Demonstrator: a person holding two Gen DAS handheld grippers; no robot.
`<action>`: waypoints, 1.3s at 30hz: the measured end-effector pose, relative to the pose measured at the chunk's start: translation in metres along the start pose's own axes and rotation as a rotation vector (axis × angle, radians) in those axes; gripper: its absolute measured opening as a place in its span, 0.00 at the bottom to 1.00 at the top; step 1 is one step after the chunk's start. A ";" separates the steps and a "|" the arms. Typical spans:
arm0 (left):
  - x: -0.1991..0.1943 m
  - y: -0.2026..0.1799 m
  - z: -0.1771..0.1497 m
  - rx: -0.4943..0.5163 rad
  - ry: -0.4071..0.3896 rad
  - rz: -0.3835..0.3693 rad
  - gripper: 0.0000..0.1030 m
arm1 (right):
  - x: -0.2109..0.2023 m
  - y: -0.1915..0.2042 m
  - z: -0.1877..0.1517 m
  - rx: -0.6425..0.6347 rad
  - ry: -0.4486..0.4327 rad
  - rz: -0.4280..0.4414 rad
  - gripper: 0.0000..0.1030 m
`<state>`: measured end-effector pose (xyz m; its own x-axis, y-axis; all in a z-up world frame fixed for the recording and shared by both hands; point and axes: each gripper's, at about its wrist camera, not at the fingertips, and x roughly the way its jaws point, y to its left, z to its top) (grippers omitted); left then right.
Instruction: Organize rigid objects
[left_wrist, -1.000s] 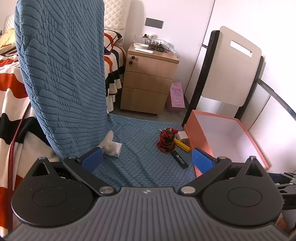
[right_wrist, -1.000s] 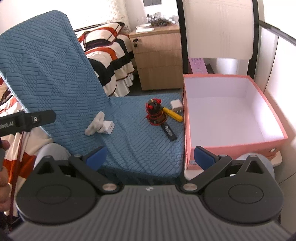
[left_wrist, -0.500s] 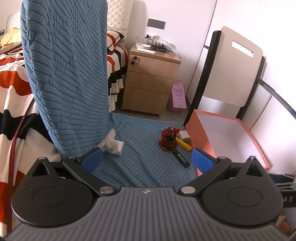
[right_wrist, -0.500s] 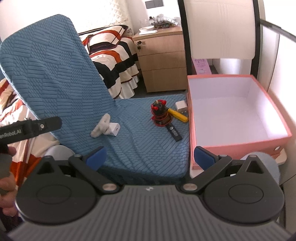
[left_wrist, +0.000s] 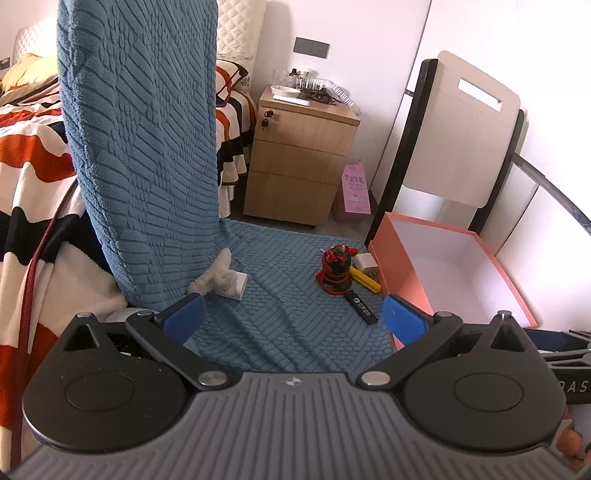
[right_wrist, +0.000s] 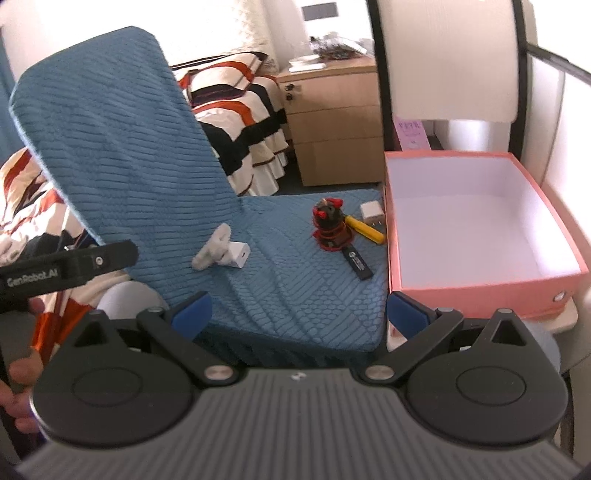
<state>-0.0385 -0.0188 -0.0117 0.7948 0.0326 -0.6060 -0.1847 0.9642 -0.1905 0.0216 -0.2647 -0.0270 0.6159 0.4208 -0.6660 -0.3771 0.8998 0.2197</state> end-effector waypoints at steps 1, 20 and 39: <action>-0.001 0.000 -0.001 -0.002 0.000 -0.002 1.00 | -0.002 0.002 -0.001 -0.007 -0.006 0.004 1.00; 0.019 0.022 -0.013 -0.044 -0.014 0.014 1.00 | 0.015 0.000 -0.016 -0.010 -0.040 -0.062 1.00; 0.041 0.025 -0.040 0.007 0.015 0.051 1.00 | 0.048 -0.003 -0.041 -0.031 -0.010 -0.057 1.00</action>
<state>-0.0336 -0.0041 -0.0723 0.7756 0.0777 -0.6264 -0.2204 0.9633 -0.1533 0.0239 -0.2524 -0.0887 0.6437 0.3706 -0.6696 -0.3626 0.9182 0.1595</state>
